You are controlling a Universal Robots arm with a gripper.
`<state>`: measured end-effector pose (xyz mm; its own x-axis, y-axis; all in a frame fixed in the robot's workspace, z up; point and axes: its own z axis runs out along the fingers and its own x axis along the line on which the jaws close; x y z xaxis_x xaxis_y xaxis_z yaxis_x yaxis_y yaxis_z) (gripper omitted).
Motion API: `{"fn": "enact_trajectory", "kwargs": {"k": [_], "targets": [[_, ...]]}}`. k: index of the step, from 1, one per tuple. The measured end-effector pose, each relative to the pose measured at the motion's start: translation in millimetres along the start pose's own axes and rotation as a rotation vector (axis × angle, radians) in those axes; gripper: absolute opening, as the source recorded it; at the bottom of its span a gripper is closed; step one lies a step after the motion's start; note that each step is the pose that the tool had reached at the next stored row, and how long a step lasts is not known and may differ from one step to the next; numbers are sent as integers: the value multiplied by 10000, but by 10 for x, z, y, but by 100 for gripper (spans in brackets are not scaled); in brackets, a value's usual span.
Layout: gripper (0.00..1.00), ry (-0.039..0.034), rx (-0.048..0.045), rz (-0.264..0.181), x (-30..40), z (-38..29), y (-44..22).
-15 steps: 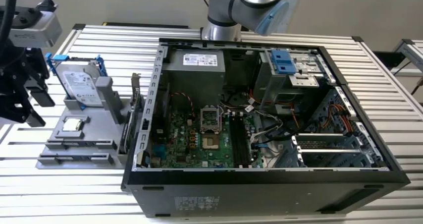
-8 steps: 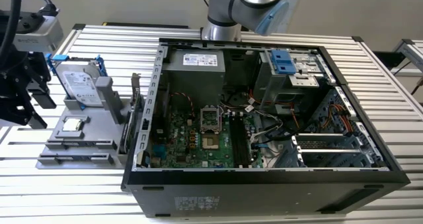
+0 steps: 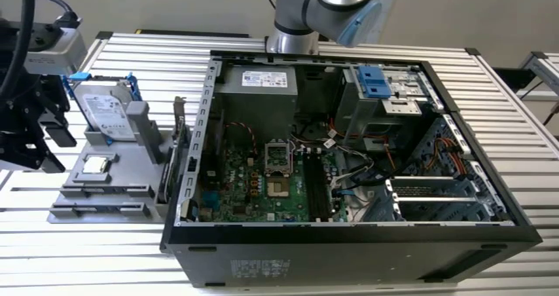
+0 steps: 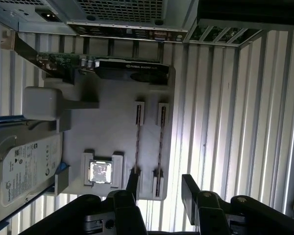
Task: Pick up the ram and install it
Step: 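Pick up the ram and move it above insertion slot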
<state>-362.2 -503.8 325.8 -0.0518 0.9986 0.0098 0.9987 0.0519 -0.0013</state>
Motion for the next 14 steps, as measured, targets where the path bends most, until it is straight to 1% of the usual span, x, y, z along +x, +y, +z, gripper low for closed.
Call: {"fn": "enact_trajectory", "kwargs": {"k": [14], "targets": [[100, 0, 0, 0, -1, 101, 0]]}}
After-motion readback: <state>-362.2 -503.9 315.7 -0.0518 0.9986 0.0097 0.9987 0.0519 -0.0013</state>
